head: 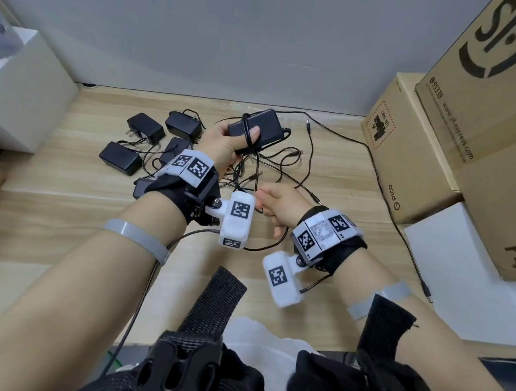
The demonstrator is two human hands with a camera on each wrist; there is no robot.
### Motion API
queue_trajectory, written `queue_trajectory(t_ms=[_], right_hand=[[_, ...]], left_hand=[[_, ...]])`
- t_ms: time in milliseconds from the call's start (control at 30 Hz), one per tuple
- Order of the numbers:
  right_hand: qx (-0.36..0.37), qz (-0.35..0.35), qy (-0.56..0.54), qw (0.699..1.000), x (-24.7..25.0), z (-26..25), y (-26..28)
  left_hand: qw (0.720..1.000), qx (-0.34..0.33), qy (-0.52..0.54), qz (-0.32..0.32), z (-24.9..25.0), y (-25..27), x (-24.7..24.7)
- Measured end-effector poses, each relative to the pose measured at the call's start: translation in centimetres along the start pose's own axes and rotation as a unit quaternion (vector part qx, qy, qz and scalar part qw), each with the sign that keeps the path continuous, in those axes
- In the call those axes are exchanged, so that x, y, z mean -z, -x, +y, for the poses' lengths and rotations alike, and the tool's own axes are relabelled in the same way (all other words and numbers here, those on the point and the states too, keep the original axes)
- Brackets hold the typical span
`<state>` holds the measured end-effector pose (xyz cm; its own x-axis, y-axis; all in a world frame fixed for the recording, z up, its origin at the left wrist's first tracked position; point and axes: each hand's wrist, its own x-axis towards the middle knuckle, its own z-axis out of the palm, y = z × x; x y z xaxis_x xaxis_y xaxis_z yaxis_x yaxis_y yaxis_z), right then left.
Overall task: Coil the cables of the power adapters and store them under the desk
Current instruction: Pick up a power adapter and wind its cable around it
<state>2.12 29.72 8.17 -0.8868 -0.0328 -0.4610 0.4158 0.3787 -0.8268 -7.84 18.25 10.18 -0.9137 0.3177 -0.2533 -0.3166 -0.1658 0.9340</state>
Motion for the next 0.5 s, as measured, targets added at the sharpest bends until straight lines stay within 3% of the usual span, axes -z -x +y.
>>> queue_trajectory(t_ms=[200,367,500], right_hand=[[0.046,-0.003,0.062,0.997,0.6,-1.5,0.8],[0.115,0.024,0.157,0.981,1.8,-3.5,0.8],[0.115,0.068,0.166,0.977,3.4,-3.6,0.4]], left_hand=[[0.985,-0.032,-0.165,0.028,-0.9,-0.5,1.3],[0.932,-0.088,-0.352,0.003,-2.1,-0.5,1.5],[0.893,-0.064,-0.440,-0.064,-2.3,-0.5,1.9]])
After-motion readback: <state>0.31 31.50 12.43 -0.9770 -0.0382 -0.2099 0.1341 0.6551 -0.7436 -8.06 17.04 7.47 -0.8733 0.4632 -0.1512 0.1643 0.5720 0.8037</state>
